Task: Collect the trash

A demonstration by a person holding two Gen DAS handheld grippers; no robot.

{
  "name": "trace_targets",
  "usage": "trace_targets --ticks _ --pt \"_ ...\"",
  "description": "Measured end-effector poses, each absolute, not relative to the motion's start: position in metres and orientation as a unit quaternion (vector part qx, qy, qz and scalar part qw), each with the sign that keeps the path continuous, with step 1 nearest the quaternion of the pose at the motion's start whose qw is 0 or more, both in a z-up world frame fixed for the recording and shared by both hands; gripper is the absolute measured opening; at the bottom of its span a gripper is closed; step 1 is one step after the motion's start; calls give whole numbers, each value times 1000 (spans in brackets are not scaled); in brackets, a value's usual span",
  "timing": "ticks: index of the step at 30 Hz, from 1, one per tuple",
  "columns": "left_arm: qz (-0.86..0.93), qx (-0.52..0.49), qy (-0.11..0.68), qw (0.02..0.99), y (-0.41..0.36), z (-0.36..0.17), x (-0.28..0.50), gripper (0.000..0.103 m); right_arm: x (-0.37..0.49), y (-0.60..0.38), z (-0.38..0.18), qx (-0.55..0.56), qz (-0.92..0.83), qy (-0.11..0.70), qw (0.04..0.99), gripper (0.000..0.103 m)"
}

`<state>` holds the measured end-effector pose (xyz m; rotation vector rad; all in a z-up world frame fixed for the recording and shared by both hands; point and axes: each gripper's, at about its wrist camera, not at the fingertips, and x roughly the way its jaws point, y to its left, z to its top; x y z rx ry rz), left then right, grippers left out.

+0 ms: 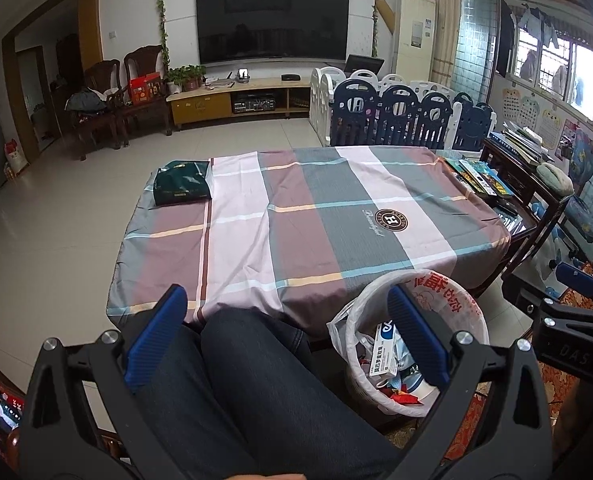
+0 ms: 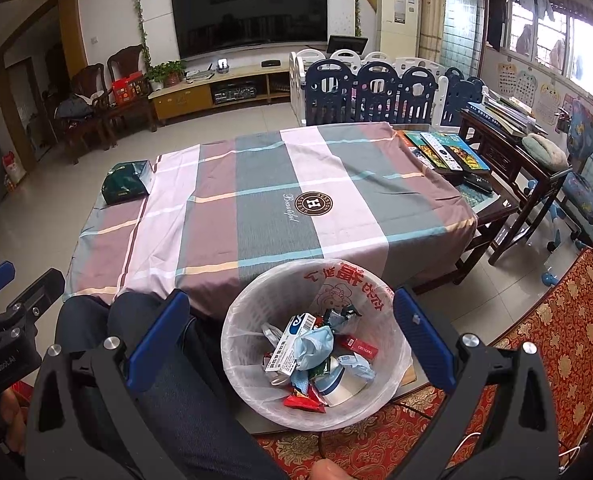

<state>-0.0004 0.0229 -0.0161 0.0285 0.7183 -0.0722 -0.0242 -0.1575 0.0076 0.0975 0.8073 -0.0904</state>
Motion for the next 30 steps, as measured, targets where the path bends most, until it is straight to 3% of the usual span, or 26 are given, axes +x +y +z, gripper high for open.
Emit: trace_targets --ticks 30 --pt "-39 7 365 930 23 -25 0 100 -21 -158 -3 49 -40 406 912 100"
